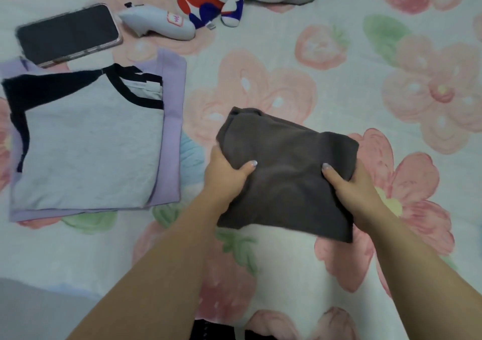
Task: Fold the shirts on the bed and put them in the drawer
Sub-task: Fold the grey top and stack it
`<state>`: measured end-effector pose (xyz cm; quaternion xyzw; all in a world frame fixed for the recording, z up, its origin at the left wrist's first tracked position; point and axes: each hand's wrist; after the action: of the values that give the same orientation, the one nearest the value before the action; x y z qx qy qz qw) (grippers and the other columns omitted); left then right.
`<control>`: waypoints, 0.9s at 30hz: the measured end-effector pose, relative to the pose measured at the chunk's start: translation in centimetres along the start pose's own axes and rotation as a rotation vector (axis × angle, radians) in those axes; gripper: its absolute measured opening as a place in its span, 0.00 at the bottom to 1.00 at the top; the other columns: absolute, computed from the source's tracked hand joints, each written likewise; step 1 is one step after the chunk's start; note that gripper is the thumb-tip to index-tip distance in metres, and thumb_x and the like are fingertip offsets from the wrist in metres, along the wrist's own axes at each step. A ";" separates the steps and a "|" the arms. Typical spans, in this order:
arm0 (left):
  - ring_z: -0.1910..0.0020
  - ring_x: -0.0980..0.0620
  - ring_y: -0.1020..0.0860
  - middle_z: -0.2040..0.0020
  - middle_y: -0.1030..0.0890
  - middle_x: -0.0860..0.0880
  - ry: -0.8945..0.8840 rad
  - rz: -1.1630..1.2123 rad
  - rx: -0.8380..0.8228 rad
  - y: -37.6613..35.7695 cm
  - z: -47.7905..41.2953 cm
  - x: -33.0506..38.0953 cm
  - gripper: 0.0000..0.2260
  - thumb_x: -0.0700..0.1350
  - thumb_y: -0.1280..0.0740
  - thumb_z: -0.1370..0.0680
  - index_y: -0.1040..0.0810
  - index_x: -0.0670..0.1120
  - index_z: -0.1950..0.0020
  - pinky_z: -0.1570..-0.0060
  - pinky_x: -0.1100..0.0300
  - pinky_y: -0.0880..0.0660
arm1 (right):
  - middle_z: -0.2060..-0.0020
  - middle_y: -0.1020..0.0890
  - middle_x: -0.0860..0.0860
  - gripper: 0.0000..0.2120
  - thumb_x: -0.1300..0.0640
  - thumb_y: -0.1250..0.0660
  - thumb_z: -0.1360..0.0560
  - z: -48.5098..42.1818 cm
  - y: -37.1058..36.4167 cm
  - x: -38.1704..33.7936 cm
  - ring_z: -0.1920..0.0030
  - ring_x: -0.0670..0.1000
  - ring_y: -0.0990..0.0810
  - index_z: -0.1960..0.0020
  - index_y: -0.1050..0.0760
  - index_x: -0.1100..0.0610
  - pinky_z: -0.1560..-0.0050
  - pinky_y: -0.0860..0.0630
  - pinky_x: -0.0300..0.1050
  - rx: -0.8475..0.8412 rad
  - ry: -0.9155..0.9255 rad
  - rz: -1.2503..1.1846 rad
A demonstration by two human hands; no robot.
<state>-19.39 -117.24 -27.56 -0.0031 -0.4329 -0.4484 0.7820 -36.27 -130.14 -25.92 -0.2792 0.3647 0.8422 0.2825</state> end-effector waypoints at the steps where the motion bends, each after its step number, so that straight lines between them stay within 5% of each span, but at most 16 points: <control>1: 0.40 0.48 0.27 0.36 0.26 0.47 -0.037 0.081 -0.037 0.5 0.7 0.0 0.27 0.46 0.29 0.27 0.35 0.44 0.32 0.40 0.59 0.30 | 0.45 0.22 0.47 0.15 0.50 0.34 0.26 0.6 -0.1 -0.5 0.47 0.48 0.23 0.41 0.31 0.49 0.43 0.28 0.48 0.007 0.052 -0.007; 4: 0.52 0.66 0.24 0.48 0.23 0.60 -0.228 0.218 0.052 4.7 1.5 0.2 0.15 0.43 0.32 0.25 0.30 0.58 0.43 0.54 0.75 0.29 | 0.59 0.22 0.38 0.08 0.53 0.35 0.25 2.6 -1.1 -3.5 0.57 0.40 0.22 0.53 0.31 0.41 0.56 0.28 0.42 0.011 0.209 -0.066; 6: 0.56 0.70 0.24 0.51 0.24 0.63 -0.320 0.226 0.167 9.8 1.7 0.5 0.13 0.44 0.32 0.25 0.29 0.61 0.50 0.58 0.76 0.27 | 0.61 0.21 0.34 0.10 0.54 0.36 0.25 4.1 -3.1 -6.8 0.60 0.36 0.22 0.54 0.30 0.37 0.60 0.29 0.39 -0.051 0.326 -0.124; 10: 0.55 0.68 0.23 0.48 0.22 0.60 -0.417 0.230 0.397 20.7 1.4 0.6 0.14 0.46 0.31 0.26 0.30 0.61 0.47 0.59 0.72 0.26 | 0.59 0.22 0.32 0.11 0.52 0.35 0.26 6.0 -10.4 -13.1 0.58 0.35 0.23 0.53 0.32 0.35 0.59 0.27 0.34 -0.149 0.522 -0.163; 12: 0.50 0.62 0.22 0.43 0.23 0.55 -0.381 0.140 0.481 24.4 0.1 -0.2 0.17 0.47 0.32 0.25 0.33 0.58 0.40 0.52 0.66 0.26 | 0.59 0.22 0.36 0.10 0.51 0.36 0.25 5.8 -14.5 -14.8 0.55 0.40 0.22 0.50 0.34 0.38 0.57 0.26 0.39 -0.177 0.505 -0.138; 15: 0.35 0.40 0.31 0.32 0.33 0.42 -0.054 -0.305 0.521 26.4 -2.1 -2.6 0.31 0.52 0.36 0.24 0.50 0.56 0.26 0.39 0.50 0.34 | 0.44 0.24 0.52 0.23 0.48 0.37 0.24 5.1 -19.4 -15.3 0.44 0.56 0.25 0.33 0.42 0.47 0.48 0.29 0.47 -0.228 0.323 0.089; 17: 0.28 0.35 0.43 0.26 0.44 0.35 0.056 -0.635 0.574 25.5 -2.5 -4.0 0.32 0.56 0.39 0.23 0.55 0.57 0.25 0.34 0.42 0.42 | 0.35 0.33 0.59 0.33 0.45 0.38 0.25 4.8 -21.4 -14.3 0.37 0.61 0.31 0.27 0.50 0.52 0.41 0.33 0.52 -0.148 0.302 0.343; 19: 0.27 0.35 0.47 0.25 0.45 0.37 -0.193 -0.733 0.649 23.3 -2.4 -4.9 0.28 0.57 0.42 0.23 0.46 0.55 0.25 0.33 0.40 0.46 | 0.32 0.36 0.59 0.31 0.47 0.37 0.25 5.7 -22.6 -13.5 0.34 0.61 0.35 0.27 0.45 0.54 0.38 0.35 0.53 0.053 0.537 0.460; 22: 0.26 0.37 0.45 0.25 0.42 0.41 -0.445 -0.829 0.505 19.4 -2.9 -5.6 0.27 0.59 0.50 0.24 0.40 0.54 0.26 0.32 0.39 0.47 | 0.33 0.31 0.62 0.23 0.53 0.40 0.26 6.7 -25.0 -11.7 0.32 0.62 0.33 0.32 0.32 0.58 0.35 0.34 0.55 0.130 0.962 0.464; 27: 0.25 0.41 0.61 0.23 0.60 0.49 -0.290 -0.872 0.430 18.0 -5.8 -9.2 0.30 0.69 0.54 0.28 0.65 0.66 0.31 0.32 0.37 0.61 | 0.24 0.53 0.48 0.26 0.39 0.50 0.23 2.3 -26.1 -8.8 0.24 0.55 0.55 0.27 0.53 0.38 0.27 0.59 0.54 -0.192 0.934 0.868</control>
<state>-4.83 -102.30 -30.58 0.2767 -0.5806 -0.6289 0.4369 -13.16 -115.82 -30.57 -0.4673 0.4522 0.6985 -0.2987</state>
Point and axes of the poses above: each hand's wrist, its own z-axis away from the middle knuckle, its own y-axis out of the back of the hand, x = y × z
